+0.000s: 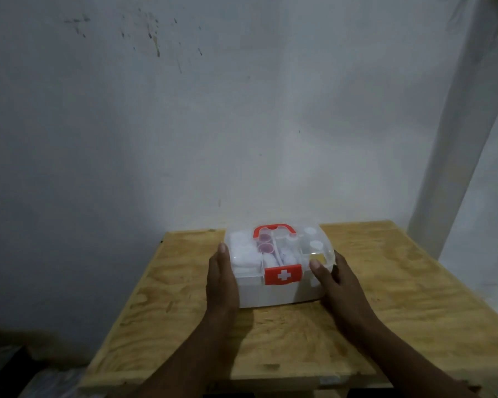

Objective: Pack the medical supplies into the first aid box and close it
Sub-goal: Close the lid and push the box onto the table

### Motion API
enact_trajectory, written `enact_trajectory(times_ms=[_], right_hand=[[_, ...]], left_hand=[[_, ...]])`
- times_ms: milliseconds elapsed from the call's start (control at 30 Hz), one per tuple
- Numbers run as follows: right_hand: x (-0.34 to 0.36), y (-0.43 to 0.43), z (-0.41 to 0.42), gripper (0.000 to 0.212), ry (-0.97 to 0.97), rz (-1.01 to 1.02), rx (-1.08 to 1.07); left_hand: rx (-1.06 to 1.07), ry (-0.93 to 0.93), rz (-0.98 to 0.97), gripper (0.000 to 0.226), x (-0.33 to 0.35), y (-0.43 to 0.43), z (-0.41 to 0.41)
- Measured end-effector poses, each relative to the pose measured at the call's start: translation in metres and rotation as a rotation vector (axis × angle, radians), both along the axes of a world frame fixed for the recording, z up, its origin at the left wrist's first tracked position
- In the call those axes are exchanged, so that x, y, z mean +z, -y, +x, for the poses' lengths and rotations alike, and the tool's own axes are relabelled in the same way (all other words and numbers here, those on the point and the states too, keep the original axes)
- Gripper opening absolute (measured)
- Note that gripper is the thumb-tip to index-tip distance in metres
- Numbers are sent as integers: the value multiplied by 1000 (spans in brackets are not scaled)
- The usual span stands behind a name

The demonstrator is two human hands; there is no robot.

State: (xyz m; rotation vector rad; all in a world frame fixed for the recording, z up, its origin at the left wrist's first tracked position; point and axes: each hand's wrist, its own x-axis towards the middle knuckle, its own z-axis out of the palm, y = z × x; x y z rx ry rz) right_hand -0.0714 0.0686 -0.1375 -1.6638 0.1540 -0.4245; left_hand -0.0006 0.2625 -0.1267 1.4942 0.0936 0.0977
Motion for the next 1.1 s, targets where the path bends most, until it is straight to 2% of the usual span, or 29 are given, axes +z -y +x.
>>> enact_trajectory(times_ms=[133,200,267,400,533,600,667,733,800,833,900,1000,1100], right_hand=[[10,-2,3,65,45,-57,-55],[15,5,3,64,85,-74,-69],[19,15,4,69,110,-86,-80],[21,32,6,57,100,-68,-106],[10,45,5,79,73,-91,-132],[7,47,5,89,52,-76,-116],[7,42,7,82,36,-123,-143],[11,37,8,80,104,-368,-345],[15,35,10,83,274,-717,-514],[16,35,11,83,340,-859,-528],[13,34,14,80,376,-1047,-495],[8,35,21,78,279,-1197,-420],[3,35,28,77,209,-1222,-369]], left_hand=[[20,-10,-41,56,7,17,1],[-4,40,-12,49,14,23,2],[-49,61,-14,59,19,30,4],[-110,60,-7,73,15,45,7],[-127,40,29,90,3,56,8],[-132,19,43,88,2,59,8],[-122,19,92,90,2,61,7],[-9,205,285,94,-1,61,2],[130,576,598,82,-2,54,2],[147,757,734,75,-4,50,5],[102,988,922,71,-8,44,10],[27,1107,1099,70,-13,40,20],[-5,1092,1172,67,-18,41,31]])
